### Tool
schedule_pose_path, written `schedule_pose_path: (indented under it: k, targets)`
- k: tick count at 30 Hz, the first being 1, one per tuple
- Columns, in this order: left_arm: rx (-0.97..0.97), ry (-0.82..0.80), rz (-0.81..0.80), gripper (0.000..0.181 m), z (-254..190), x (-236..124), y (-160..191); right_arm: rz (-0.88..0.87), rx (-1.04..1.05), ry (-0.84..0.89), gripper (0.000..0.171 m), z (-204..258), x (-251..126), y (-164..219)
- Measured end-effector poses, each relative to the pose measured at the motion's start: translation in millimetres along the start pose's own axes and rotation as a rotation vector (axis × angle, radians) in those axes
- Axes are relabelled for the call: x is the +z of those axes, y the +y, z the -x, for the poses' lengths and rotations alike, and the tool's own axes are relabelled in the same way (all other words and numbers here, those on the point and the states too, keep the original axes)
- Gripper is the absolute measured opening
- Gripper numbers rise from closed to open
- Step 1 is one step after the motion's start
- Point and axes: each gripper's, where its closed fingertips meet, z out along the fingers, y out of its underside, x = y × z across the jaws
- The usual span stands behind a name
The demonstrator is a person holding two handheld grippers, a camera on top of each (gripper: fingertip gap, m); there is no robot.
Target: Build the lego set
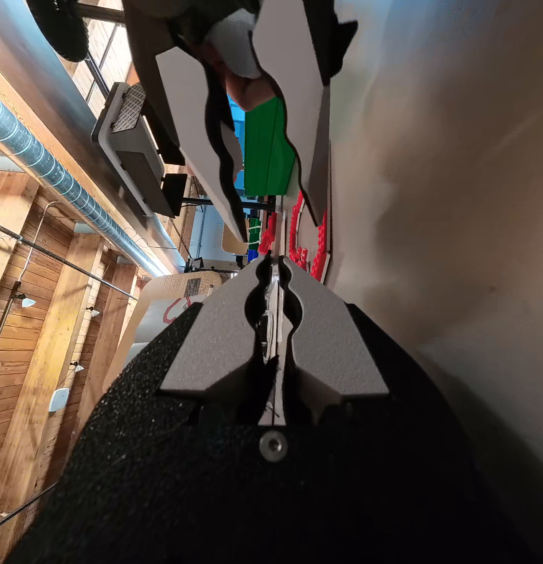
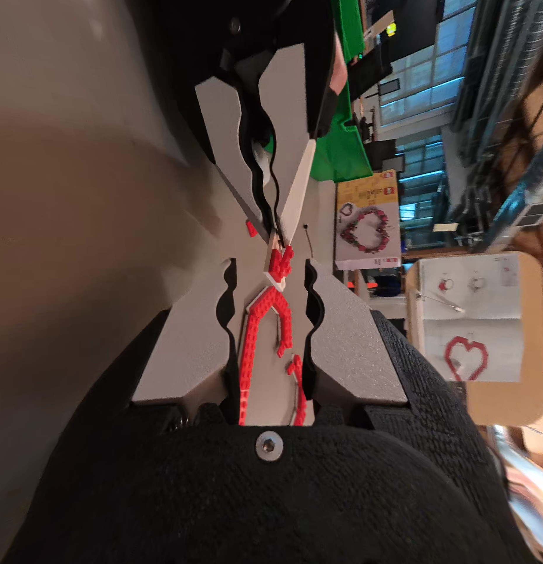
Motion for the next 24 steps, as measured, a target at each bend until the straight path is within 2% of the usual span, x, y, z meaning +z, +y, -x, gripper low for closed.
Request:
schedule_pose_path:
  k: [3,13,24]
  targets:
    - [-0.002,-0.003,0.002,0.002,1.0,-0.3,0.2,0.021,-0.036,0.042,0.04,-0.9,5.4,4.6]
    - [-0.023,0.003,0.0,0.002,1.4,-0.6,0.2,0.02,-0.103,0.125,0.014,-7.1,7.9,4.4]
    - [-0.062,0.017,0.024,0.002,1.7,0.1,3.6,0.151,-0.223,0.122,0.014,-7.9,12.5,10.2]
